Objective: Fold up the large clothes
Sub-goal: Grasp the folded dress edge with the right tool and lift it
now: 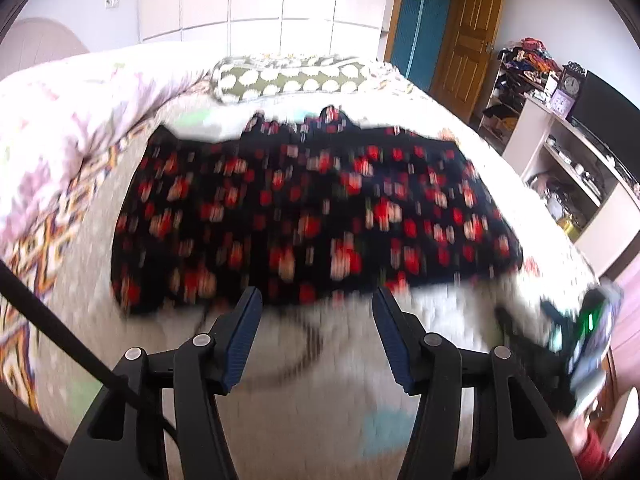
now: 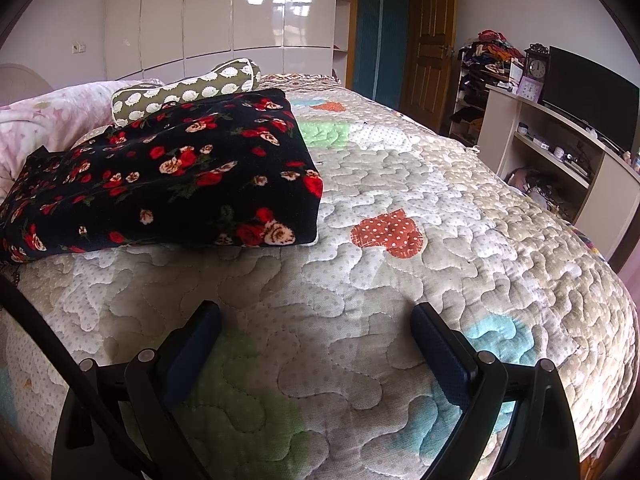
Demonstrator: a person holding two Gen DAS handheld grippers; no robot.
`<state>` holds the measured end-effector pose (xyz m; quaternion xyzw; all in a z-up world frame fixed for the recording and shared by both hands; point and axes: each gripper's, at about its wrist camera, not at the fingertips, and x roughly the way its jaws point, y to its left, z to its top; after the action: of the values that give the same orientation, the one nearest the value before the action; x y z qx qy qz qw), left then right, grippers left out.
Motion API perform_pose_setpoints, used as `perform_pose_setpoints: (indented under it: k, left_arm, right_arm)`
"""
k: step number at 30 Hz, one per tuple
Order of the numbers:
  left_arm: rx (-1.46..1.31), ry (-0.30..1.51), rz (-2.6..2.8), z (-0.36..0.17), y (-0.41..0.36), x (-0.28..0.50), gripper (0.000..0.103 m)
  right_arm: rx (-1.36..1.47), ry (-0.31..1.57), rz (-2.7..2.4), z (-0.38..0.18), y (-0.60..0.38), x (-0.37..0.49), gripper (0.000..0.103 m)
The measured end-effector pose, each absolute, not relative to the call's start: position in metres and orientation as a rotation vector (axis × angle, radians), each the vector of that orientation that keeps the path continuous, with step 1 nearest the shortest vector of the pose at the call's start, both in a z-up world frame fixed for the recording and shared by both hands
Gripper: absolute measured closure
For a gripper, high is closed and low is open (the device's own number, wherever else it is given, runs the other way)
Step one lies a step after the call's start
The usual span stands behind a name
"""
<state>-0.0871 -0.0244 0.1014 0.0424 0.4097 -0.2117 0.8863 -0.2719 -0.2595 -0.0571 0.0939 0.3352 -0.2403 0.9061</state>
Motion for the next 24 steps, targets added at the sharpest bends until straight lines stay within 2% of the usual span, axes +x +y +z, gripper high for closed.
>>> perform_pose_setpoints:
  k: [5, 8, 10, 13, 16, 24]
  left_arm:
    - [0.142, 0.900, -0.445, 0.084, -0.066, -0.021, 0.047]
    - [0.219, 1.013, -0.381, 0.047, -0.089, 0.016, 0.046]
    - [0.203, 1.053, -0.357, 0.031, -0.094, 0.028, 0.041]
    - [0.213, 1.028, -0.334, 0.037, -0.099, 0.026, 0.040]
    - [0.180, 1.005, -0.389, 0.054, -0.090, 0.013, 0.040]
    - [-0.048, 0.918, -0.455, 0.100, 0.011, -0.076, 0.040]
  right_arm:
    - [0.214, 0.742, -0.441, -0.052, -0.267, -0.269, 0.004]
    - [0.331, 0.738, -0.339, -0.041, -0.283, -0.274, 0.006]
    - [0.465, 0.681, -0.225, -0.032, -0.295, -0.284, 0.010]
    - [0.598, 0.636, -0.094, -0.026, -0.306, -0.285, 0.012]
    - [0.647, 0.644, -0.034, -0.029, -0.310, -0.270, 0.018]
    - [0.871, 0.611, 0.063, -0.053, -0.330, -0.208, 0.020]
